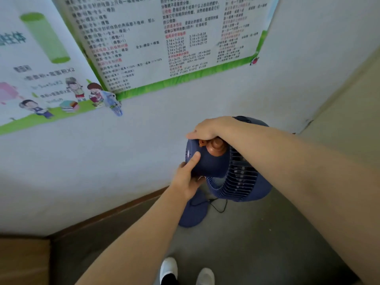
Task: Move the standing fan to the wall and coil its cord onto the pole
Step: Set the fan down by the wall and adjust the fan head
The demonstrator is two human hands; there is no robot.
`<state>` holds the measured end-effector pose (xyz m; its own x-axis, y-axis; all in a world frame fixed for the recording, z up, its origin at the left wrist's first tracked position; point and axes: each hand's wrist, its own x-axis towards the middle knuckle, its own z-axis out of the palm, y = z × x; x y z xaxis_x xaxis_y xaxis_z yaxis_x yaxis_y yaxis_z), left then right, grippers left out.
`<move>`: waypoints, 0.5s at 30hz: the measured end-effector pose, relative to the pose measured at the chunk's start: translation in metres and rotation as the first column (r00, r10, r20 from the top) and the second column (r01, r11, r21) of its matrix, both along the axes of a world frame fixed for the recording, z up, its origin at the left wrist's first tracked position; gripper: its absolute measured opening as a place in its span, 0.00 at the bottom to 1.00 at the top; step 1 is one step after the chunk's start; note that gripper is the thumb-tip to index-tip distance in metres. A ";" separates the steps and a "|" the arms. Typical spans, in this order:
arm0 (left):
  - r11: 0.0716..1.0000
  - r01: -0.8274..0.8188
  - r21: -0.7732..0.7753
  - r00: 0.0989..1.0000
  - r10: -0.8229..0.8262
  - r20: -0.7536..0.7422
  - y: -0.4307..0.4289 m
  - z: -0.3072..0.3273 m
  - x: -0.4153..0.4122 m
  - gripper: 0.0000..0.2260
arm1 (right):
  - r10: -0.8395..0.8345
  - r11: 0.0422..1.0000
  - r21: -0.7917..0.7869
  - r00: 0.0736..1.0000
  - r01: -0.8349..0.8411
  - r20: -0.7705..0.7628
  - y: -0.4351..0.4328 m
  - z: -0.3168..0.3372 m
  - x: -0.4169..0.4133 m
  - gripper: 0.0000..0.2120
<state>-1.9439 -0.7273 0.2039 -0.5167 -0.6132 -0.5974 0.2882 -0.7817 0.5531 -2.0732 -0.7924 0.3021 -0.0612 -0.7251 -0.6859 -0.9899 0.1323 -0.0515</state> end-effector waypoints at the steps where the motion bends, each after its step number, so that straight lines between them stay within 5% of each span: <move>1: 1.000 -0.021 -0.007 0.999 0.021 -0.024 0.000 -0.003 -0.001 0.36 | -0.027 0.998 0.055 1.000 0.027 -0.002 -0.004 -0.002 -0.002 0.31; 6: 0.998 -0.050 -0.044 0.999 0.050 -0.019 -0.007 -0.004 -0.014 0.44 | -0.166 0.959 0.234 0.986 0.157 0.016 -0.016 -0.009 -0.008 0.39; 15: 0.999 -0.029 -0.014 0.992 0.030 0.124 -0.011 0.000 -0.002 0.43 | -0.301 0.943 0.178 0.949 0.281 0.096 -0.018 -0.012 -0.019 0.38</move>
<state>-1.9464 -0.7387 0.2039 -0.4209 -0.6344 -0.6484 0.2397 -0.7672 0.5950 -2.0925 -0.8107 0.2896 -0.1624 -0.5678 -0.8070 -0.8947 0.4296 -0.1222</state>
